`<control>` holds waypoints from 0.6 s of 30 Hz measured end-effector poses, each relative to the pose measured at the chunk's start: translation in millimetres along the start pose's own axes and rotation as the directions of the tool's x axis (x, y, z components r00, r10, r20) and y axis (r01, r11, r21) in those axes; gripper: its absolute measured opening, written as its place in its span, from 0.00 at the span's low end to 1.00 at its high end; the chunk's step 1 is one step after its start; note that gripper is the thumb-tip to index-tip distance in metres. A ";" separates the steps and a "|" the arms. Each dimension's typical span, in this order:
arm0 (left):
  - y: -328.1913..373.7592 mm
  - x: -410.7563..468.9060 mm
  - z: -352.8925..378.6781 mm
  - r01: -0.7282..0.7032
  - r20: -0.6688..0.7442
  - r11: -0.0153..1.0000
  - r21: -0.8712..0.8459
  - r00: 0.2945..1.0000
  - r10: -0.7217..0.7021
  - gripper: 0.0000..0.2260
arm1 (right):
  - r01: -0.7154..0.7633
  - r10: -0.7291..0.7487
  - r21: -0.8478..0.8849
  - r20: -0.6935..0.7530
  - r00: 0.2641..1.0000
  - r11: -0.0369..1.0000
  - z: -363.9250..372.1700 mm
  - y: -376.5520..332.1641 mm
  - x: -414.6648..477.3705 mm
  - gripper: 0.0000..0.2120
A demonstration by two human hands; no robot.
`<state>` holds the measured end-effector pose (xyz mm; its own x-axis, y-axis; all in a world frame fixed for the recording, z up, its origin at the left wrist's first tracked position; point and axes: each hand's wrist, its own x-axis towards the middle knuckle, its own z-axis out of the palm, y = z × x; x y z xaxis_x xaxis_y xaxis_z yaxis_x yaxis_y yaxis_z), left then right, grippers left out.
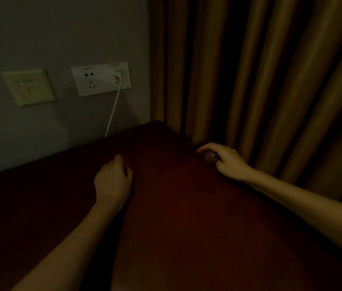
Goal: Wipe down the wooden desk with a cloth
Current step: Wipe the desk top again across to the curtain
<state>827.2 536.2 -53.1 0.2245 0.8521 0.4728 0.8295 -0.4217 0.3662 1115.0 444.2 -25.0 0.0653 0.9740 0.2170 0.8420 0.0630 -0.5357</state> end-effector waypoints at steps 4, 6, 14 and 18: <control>1.0 -1.9 1.5 -0.007 -0.018 1.000 0.006 1.000 0.007 0.08 | 0.234 -0.222 -0.035 0.217 0.951 0.972 4.7 -6.1 -41.5 0.23; 1.0 -2.0 1.8 0.003 -0.010 1.000 0.023 1.000 -0.002 0.07 | 0.142 -0.131 -0.046 0.193 0.972 0.989 0.8 6.3 -22.6 0.18; -3.3 0.0 1.8 -0.001 0.026 1.000 -0.021 1.000 0.002 0.07 | 0.056 -0.046 -0.168 0.063 0.997 0.984 47.3 -32.1 33.4 0.18; -0.3 -3.4 -4.2 -0.004 0.037 1.000 0.003 0.999 0.004 0.08 | 0.232 -0.220 -0.052 0.182 0.959 0.971 34.9 -38.6 -58.8 0.27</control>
<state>824.0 532.1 -51.4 0.2466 0.8610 0.4448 0.8301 -0.4245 0.3616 1060.0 392.0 -45.6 -0.2196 0.9593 0.1776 0.8609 0.2762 -0.4273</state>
